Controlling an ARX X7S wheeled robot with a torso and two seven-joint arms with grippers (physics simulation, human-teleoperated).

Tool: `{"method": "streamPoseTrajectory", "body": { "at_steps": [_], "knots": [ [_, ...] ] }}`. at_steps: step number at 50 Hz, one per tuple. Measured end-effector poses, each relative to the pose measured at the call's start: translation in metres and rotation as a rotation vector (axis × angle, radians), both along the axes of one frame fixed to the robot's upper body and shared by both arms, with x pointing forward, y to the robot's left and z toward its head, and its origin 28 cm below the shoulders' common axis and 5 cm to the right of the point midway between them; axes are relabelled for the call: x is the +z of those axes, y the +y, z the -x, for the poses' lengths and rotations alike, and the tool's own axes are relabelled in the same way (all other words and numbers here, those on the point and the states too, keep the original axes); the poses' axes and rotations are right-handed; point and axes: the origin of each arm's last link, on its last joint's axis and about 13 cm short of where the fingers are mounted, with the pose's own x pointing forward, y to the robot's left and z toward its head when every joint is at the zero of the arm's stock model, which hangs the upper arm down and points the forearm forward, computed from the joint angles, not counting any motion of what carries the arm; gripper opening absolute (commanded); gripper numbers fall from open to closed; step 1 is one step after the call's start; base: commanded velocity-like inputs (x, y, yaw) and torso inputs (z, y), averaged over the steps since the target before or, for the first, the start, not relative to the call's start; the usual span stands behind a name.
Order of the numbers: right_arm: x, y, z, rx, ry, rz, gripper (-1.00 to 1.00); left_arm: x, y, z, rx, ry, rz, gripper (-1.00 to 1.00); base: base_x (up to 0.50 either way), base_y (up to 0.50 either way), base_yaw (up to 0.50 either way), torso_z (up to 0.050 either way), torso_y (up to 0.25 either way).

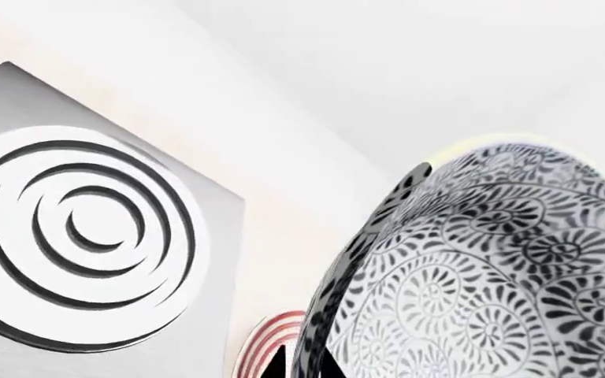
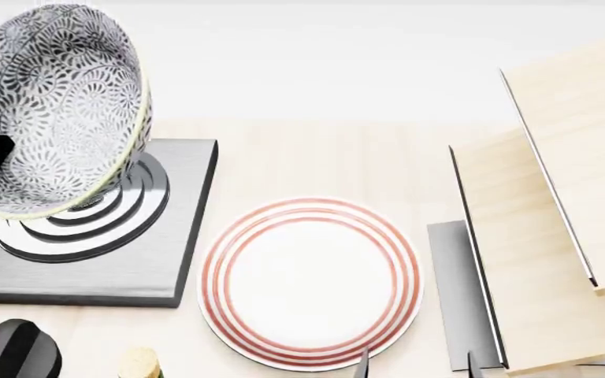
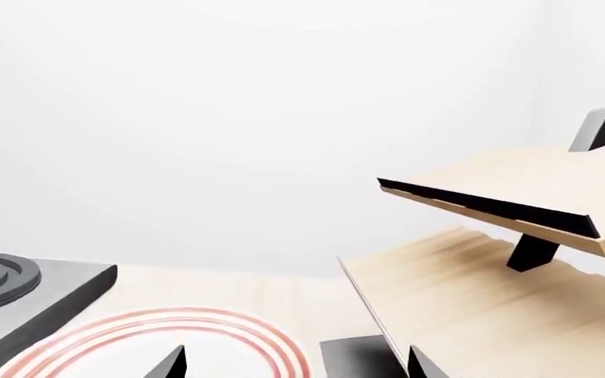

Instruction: Pick up the akita bowl and put it on the plate.

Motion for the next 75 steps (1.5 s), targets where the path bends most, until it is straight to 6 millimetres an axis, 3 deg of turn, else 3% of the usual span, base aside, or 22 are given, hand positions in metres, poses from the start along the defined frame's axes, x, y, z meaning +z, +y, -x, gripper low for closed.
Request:
{"method": "streamPoseTrajectory", "body": {
  "at_steps": [26,42,57,75],
  "knots": [
    [-0.003,-0.001,-0.001,0.001,0.01,-0.009,1.0,-0.027,-0.032,-0.055,-0.063,0.25,-0.053,-1.0,0.0,0.0,0.0,0.0,0.0],
    [-0.003,-0.002,-0.002,0.001,0.009,-0.009,1.0,-0.033,-0.058,-0.088,-0.125,0.332,-0.102,-1.0,0.0,0.0,0.0,0.0,0.001],
    [-0.003,-0.001,0.0,0.008,0.008,-0.012,1.0,-0.025,-0.084,-0.095,-0.171,0.371,-0.217,-1.0,0.0,0.0,0.0,0.0,0.001],
    [-0.006,0.001,-0.001,0.02,0.014,-0.009,1.0,-0.036,-0.104,-0.094,-0.228,0.411,-0.295,-1.0,0.0,0.0,0.0,0.0,0.0]
  ]
}}
